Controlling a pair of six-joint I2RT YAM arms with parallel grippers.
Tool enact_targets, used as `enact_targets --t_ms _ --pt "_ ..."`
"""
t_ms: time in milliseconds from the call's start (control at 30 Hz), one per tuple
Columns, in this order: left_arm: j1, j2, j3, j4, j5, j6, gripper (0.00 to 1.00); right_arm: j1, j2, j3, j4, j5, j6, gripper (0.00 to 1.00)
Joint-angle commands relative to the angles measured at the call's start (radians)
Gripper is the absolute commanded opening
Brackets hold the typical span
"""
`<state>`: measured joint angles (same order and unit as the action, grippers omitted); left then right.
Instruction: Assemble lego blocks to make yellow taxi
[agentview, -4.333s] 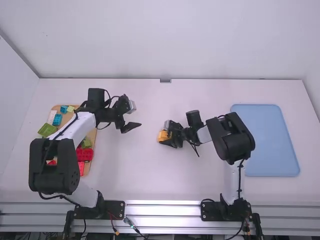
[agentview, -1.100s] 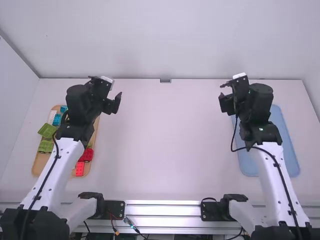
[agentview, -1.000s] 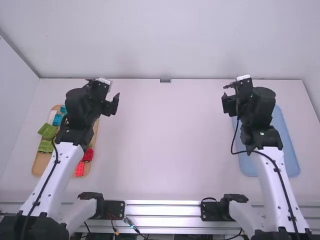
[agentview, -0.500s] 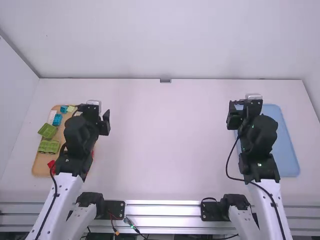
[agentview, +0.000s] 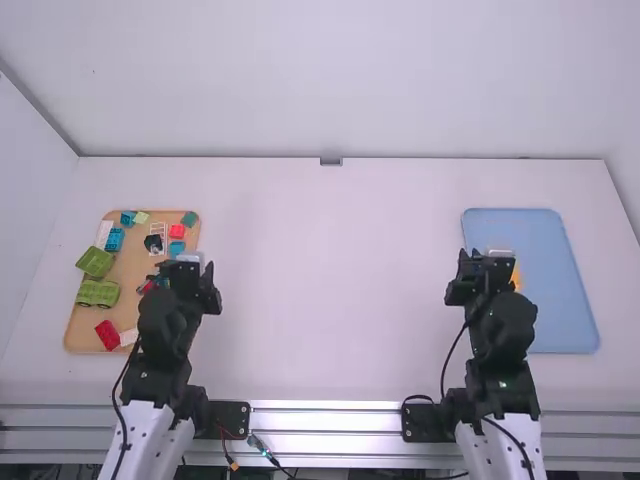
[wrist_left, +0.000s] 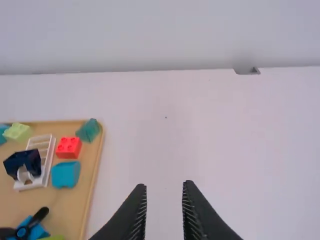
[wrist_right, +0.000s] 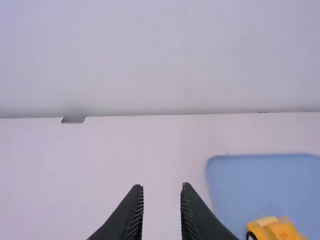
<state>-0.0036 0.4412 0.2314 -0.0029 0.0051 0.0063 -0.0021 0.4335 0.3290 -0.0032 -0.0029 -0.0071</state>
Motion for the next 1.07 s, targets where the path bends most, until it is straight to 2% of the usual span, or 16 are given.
enact_targets --t_ms 0,300,600,1033 --pt "0.004 -0.052 -0.049 0.003 -0.005 -0.006 0.15 0.002 -0.050 -0.053 0.003 0.003 0.007 0.15" --pt "0.004 -0.203 -0.199 0.003 -0.005 -0.006 0.00 0.002 -0.203 -0.206 0.003 0.003 0.007 0.00" --pt "0.004 -0.326 -0.231 0.003 -0.005 -0.006 0.00 0.002 -0.325 -0.329 0.003 0.003 0.007 0.00" --pt "0.004 -0.441 -0.231 0.003 -0.005 -0.006 0.00 0.002 -0.434 -0.329 0.003 0.003 0.007 0.00"
